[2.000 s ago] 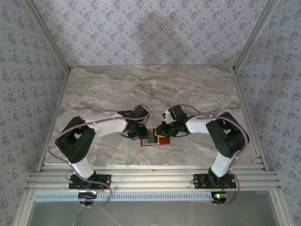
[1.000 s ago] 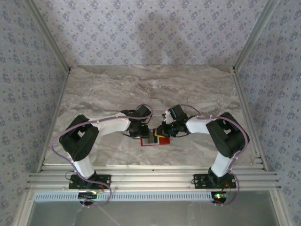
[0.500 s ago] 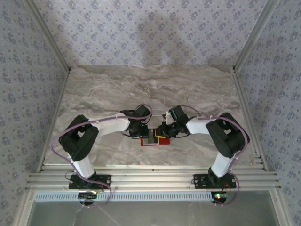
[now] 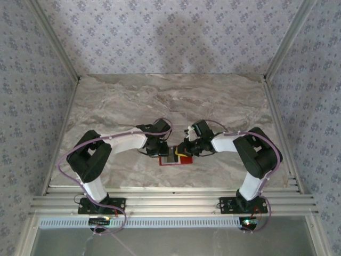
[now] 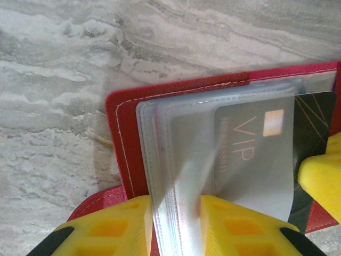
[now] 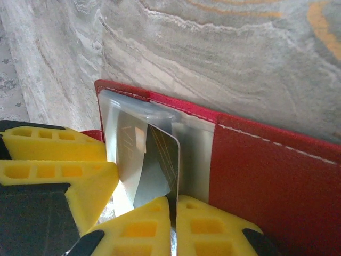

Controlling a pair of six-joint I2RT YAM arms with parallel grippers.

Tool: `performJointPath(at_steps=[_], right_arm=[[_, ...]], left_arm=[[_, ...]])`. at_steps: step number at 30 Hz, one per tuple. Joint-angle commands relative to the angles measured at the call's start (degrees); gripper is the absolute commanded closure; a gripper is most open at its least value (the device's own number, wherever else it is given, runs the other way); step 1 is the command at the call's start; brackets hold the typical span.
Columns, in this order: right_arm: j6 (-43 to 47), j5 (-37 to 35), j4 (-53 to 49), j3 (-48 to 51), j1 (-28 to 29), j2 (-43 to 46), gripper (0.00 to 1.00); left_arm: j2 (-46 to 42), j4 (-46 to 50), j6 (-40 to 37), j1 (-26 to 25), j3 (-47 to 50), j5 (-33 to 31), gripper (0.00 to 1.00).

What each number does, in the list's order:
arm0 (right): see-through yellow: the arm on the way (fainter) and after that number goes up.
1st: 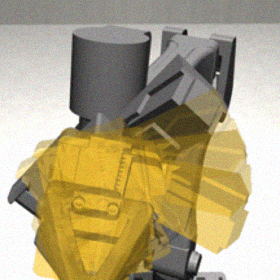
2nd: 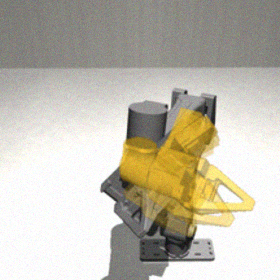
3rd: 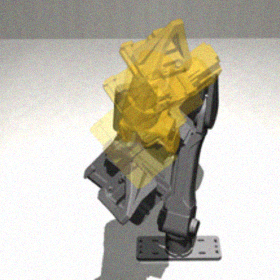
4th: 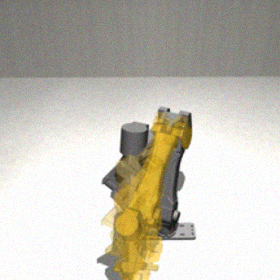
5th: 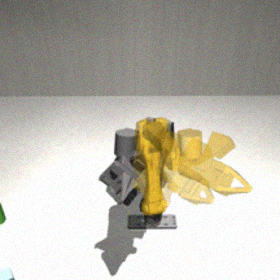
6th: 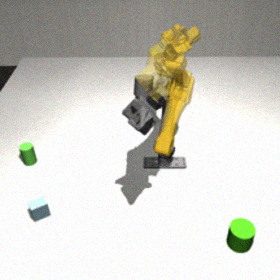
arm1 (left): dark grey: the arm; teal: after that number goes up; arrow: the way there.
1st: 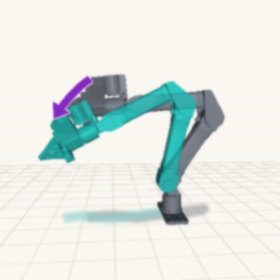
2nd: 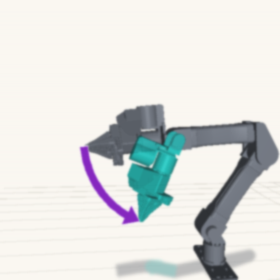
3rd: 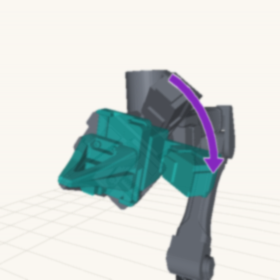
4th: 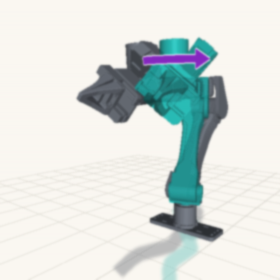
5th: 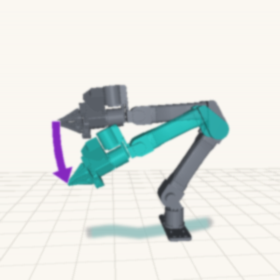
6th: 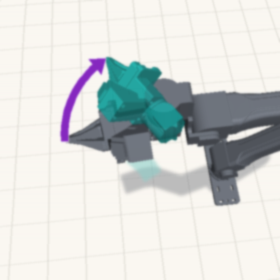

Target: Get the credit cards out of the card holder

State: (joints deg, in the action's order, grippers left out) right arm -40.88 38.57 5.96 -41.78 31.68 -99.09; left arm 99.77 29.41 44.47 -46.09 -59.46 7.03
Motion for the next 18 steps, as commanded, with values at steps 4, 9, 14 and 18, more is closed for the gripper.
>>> performJointPath(at_steps=[4,9,14,18], right_arm=[[4.34,-3.33,-8.52,1.93,-2.50,4.75,0.93],[8.88,-3.47,-12.48,1.53,-3.64,8.25,0.94],[12.79,-4.55,-16.47,-0.01,-4.42,11.71,0.95],[17.96,-5.65,-20.52,-2.43,-4.74,14.09,0.95]], left_arm=[[0.83,2.49,-0.14,0.16,2.95,-1.36,0.72],[-0.26,2.48,0.18,0.14,3.48,-1.32,0.72],[-1.48,2.25,0.19,0.16,3.69,-1.49,0.72],[-2.57,1.75,0.18,0.16,3.49,-1.41,0.72]])
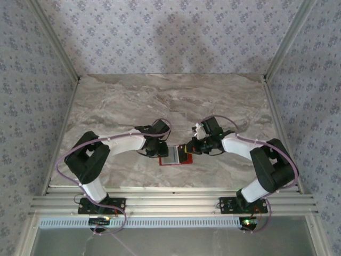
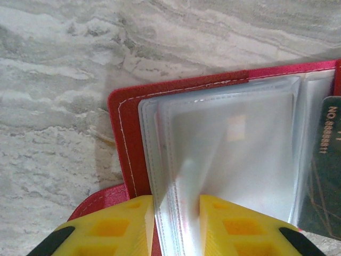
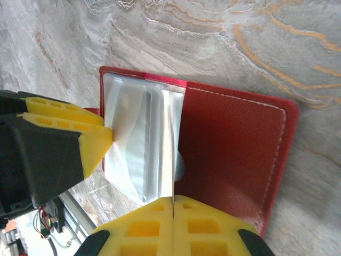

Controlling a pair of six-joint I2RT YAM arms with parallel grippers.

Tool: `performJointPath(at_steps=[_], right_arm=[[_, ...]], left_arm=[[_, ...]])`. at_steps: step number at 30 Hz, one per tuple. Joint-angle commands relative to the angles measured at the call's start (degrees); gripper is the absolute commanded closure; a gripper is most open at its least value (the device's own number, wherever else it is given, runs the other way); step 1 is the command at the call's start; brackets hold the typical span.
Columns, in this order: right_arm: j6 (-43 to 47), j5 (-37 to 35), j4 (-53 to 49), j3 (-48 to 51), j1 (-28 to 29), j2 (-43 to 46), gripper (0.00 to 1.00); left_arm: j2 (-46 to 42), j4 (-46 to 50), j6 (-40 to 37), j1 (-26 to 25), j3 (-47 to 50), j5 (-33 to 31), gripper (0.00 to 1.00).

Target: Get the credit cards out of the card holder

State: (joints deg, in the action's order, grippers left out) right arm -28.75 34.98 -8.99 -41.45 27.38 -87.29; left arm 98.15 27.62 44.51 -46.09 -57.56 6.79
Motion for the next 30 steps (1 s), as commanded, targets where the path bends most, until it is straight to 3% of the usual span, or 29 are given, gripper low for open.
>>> performJointPath(at_steps=[1,7,14,23,30], right_arm=[[7.39,-2.73,-7.19,-3.60,-0.46,2.87,0.95],[19.47,-9.14,-14.04,-8.52,-0.43,6.71,0.93],[47.70,-10.72,-18.96,-14.75,-0.64,8.14,0.97],[69.19,-12.83,-31.60,-35.96,-0.77,-6.22,1.00],[79.77,-13.92,-43.21,-52.38,-0.34,-17.87,1.00]], left_arm=[[-1.28,3.42,0.07,0.20,1.46,-1.40,0.71],[-4.33,2.80,0.19,0.34,0.65,-2.06,0.70],[-8.96,2.21,1.84,2.37,3.02,-2.14,0.69],[-13.81,0.06,2.01,7.86,8.30,1.45,0.69],[-16.50,0.02,2.07,9.75,10.18,1.76,0.69]])
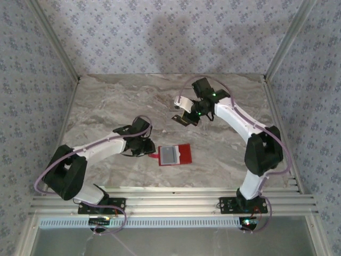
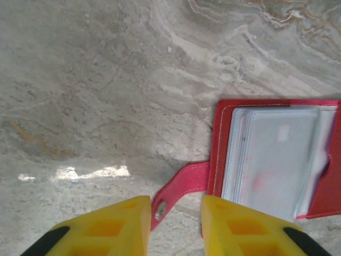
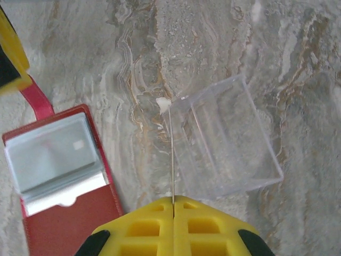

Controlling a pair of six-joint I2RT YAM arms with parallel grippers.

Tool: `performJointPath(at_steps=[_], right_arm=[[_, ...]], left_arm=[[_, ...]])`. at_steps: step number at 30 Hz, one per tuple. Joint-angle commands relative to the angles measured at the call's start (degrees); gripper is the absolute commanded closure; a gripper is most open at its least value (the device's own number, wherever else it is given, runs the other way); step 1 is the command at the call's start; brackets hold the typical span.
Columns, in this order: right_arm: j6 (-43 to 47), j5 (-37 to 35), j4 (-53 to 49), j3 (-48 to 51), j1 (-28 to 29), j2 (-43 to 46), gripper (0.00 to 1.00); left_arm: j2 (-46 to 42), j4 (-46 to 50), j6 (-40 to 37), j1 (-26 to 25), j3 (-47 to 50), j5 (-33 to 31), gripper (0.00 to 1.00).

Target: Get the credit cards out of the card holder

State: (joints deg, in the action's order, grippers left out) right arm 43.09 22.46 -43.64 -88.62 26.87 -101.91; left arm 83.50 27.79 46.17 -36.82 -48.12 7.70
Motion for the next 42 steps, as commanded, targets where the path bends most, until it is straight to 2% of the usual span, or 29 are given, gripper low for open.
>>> performJointPath(at_steps=[1,5,15,34,39,42], right_arm=[[9.30,-1.98,-10.73,-7.35,0.35,-5.05,1.00],[13.43,-3.93,-16.51,-15.69,0.95,-11.17,0.99],[17.26,-6.82,-20.35,-26.14,2.15,-20.16,0.99],[18.20,-8.88,-23.85,-29.07,4.37,-27.89,0.97],[18.16,-8.06,-23.95,-29.39,5.25,-28.44,0.94],[18.16,-7.93,-24.05,-29.51,5.54,-28.43,0.81]], left_arm=[[-2.11,-0.11,0.25,0.62,0.83,0.83,0.69],[-2.32,0.42,-0.35,0.99,0.58,0.43,0.69],[-2.12,-0.39,-0.69,1.81,1.09,0.36,0.69],[-2.73,-0.11,-1.09,2.29,1.81,0.57,0.69],[-2.94,-0.01,-1.10,2.23,1.80,0.66,0.69],[-2.92,0.09,-1.10,2.28,1.74,0.70,0.69]])
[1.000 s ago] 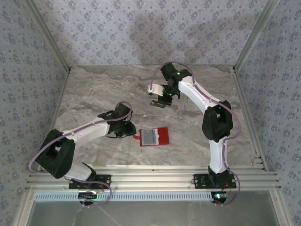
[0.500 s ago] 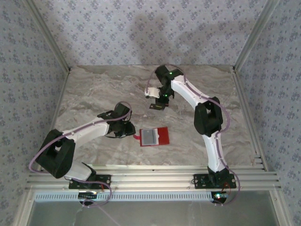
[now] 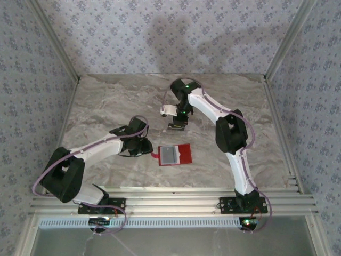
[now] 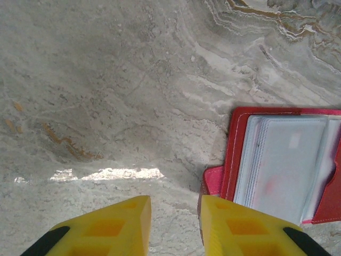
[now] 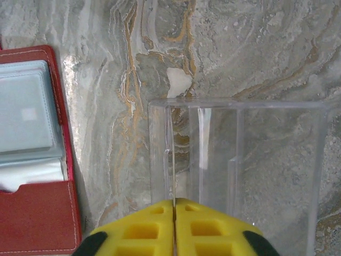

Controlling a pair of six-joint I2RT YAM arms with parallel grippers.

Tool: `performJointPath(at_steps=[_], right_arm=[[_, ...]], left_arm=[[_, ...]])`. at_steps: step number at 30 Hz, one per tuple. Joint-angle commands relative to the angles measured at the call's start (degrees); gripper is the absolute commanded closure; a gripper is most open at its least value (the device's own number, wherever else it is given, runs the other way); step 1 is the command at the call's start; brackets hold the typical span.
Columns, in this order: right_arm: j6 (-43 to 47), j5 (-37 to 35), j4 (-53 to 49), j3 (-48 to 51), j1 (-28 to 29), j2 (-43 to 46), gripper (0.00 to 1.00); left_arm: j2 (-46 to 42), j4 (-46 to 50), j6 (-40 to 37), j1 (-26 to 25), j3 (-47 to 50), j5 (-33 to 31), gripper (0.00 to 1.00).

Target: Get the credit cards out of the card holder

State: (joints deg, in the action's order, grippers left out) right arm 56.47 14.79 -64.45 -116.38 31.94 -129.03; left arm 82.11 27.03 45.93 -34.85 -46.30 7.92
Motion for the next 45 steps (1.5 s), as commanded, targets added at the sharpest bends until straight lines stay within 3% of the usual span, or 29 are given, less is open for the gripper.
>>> performJointPath(at_steps=[1,13,19,23,30,45], right_arm=[[4.76,-0.54,-3.08,-1.79,0.34,-1.22,0.78],[4.67,-3.20,0.33,-1.94,-0.40,1.40,0.73],[4.78,-1.96,3.40,2.24,0.29,2.99,0.50],[4.79,-3.87,5.22,3.25,0.45,2.33,0.44],[4.69,-6.38,8.37,4.23,0.32,2.10,0.46],[4.61,-10.00,15.00,6.30,0.44,5.75,0.61]], left_arm=[[-1.55,0.92,-0.87,0.26,-0.07,0.50,0.69],[-1.62,0.99,-1.11,0.29,-0.37,0.76,0.69],[-2.34,1.18,-0.82,0.31,-0.41,0.50,0.69],[-2.52,1.23,-0.68,0.31,-0.44,0.61,0.69],[-2.51,1.32,-0.77,0.31,-0.36,0.45,0.69],[-2.57,1.36,-0.64,0.30,-0.38,0.39,0.69]])
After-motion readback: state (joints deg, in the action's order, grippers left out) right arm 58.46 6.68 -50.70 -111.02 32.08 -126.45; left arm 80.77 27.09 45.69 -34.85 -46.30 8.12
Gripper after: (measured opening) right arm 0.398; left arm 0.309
